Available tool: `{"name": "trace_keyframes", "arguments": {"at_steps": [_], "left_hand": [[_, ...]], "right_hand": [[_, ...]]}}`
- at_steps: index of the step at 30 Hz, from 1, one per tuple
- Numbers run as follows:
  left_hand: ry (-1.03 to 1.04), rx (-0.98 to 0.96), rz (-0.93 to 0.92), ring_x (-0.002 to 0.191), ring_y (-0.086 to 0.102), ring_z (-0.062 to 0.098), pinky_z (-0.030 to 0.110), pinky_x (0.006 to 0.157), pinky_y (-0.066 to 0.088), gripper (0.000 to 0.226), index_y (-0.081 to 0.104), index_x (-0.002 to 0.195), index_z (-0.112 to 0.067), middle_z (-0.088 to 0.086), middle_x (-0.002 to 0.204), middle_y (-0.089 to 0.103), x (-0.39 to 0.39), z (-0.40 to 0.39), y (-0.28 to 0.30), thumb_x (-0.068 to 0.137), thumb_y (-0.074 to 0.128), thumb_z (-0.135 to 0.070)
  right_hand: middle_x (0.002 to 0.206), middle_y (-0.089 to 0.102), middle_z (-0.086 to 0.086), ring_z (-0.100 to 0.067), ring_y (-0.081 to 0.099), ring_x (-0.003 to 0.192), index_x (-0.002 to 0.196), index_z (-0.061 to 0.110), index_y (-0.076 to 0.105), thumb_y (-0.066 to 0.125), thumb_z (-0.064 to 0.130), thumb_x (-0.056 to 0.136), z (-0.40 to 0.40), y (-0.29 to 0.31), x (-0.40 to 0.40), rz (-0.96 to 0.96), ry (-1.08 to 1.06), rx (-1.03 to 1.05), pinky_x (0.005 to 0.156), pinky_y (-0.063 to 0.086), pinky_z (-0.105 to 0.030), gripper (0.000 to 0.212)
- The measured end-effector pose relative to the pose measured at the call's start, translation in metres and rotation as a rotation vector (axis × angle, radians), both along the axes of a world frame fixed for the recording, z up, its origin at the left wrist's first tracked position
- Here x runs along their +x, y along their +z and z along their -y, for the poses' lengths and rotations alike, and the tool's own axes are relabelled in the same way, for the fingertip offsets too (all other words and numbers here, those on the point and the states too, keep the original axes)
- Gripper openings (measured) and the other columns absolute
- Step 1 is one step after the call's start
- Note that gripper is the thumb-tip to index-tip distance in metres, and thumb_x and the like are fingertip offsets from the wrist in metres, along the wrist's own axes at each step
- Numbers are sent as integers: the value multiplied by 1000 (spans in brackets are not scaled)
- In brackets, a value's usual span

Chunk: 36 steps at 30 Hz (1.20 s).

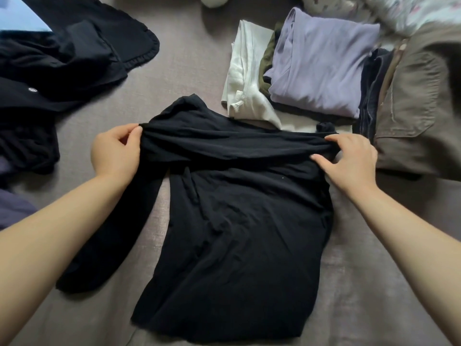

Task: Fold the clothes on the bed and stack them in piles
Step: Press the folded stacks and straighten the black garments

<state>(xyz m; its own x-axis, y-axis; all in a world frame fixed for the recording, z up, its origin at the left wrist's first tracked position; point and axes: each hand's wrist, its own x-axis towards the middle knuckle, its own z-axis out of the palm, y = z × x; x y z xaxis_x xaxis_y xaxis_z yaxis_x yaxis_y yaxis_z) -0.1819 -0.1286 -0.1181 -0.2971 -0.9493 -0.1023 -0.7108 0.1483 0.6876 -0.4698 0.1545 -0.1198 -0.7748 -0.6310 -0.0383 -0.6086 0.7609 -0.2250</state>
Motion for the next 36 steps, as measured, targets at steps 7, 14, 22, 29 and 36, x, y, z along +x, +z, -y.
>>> {"name": "trace_keyframes", "arguments": {"at_steps": [7,14,22,29,36], "left_hand": [[173,282,-167,101,65,33,44,91,53,36,69,108,-19,10,102,69,-21,16,-3,80,55,-38],[-95,202,-131,112,51,7,6,91,37,45,52,132,-13,0,120,56,-25,0,-4,89,64,-10],[-34,186,-204,120,51,11,24,108,36,43,50,136,-15,5,132,56,-41,36,-12,94,50,-7],[92,4,99,119,46,30,39,106,32,53,39,142,-12,14,127,50,-21,-6,-19,95,50,-33],[76,242,337,113,48,36,51,94,37,74,57,119,-13,11,118,54,82,-205,-22,74,37,-68]], "right_hand": [[133,44,-16,-32,39,125,135,9,47,77,33,77,4,2,21,86,-200,-222,108,26,-34,70],[108,52,-5,-17,52,98,142,9,35,72,30,84,7,-10,40,482,-579,-362,86,33,-17,72],[113,65,-13,-23,62,107,127,4,57,65,28,90,-15,-19,16,619,-546,-323,94,42,-29,44],[101,64,-5,-13,58,88,115,10,62,56,41,94,-31,-20,34,684,-661,-465,87,50,-27,38],[92,58,-7,-24,55,83,105,11,56,80,36,71,-91,-11,158,555,-829,-328,77,41,-28,48]]}}
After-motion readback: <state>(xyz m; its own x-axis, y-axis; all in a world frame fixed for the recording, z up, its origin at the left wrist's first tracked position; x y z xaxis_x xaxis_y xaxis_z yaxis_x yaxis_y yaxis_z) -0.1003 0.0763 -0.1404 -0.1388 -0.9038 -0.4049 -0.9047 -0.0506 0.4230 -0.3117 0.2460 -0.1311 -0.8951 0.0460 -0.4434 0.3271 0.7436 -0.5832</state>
